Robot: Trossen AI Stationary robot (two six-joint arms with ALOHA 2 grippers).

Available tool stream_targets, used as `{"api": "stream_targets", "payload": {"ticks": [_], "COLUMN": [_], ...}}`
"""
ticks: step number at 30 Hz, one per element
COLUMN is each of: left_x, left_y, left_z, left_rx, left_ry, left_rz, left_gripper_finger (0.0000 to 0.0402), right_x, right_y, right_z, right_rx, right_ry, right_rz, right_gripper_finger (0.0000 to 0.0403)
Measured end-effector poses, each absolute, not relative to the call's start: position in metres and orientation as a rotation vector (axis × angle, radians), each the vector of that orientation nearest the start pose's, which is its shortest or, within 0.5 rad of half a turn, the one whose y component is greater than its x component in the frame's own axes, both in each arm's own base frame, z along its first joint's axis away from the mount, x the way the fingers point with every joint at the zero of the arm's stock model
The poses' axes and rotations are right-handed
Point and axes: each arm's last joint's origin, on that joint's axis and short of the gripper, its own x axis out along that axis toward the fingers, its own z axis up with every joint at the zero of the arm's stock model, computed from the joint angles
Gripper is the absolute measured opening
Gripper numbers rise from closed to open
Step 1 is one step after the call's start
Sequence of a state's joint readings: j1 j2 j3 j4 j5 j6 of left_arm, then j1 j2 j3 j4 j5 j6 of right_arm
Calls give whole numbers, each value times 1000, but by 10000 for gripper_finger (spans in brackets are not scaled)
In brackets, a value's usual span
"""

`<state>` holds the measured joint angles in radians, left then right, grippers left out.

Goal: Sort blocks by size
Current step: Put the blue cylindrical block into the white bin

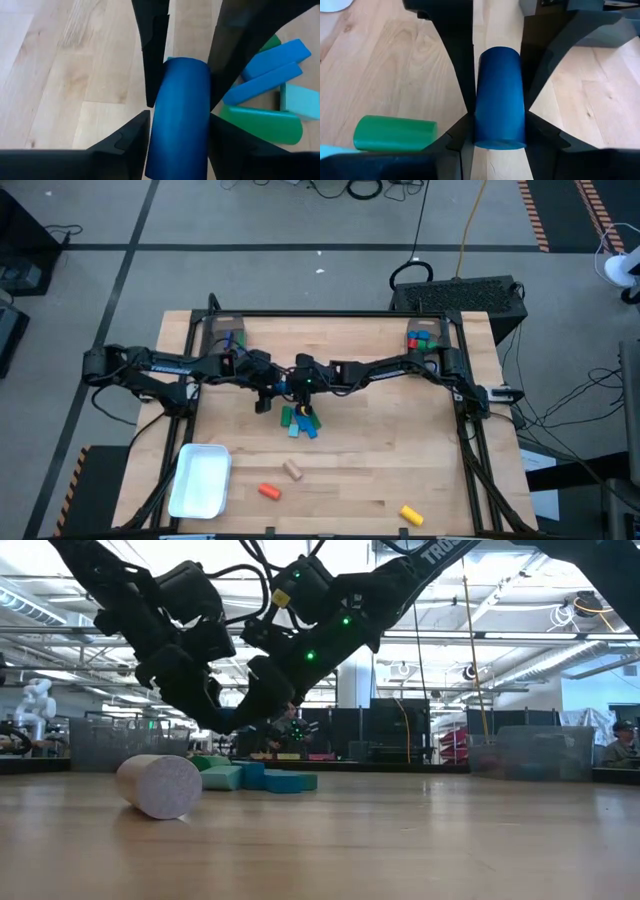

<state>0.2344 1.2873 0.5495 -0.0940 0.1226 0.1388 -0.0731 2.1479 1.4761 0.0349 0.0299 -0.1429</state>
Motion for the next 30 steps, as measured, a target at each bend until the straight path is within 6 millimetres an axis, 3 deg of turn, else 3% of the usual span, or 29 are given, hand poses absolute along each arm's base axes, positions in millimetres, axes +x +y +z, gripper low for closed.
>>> {"api": "stream_targets", "payload": {"ticks": [4, 12, 16, 21, 30], "left_x": [227, 227, 225, 218, 197], "left_y": [50, 51, 53, 53, 34], "left_z": [165, 165, 168, 185, 212], "left_rx": [-6, -10, 8, -62, -266], "left_ry": [824, 821, 830, 879, 894], "left_rz": [38, 57, 130, 236, 296], "left_gripper_finger": [138, 138, 138, 138, 138], "right_x": [469, 469, 459, 447, 439], "right_y": [-35, -36, -37, -37, -33], "right_z": [162, 161, 166, 185, 177], "right_rx": [-130, -92, -143, -184, -288], "right_ry": [645, 656, 756, 808, 916], "right_rz": [-45, -80, -155, -172, 28], "right_gripper_finger": [126, 157, 184, 211, 219]}}
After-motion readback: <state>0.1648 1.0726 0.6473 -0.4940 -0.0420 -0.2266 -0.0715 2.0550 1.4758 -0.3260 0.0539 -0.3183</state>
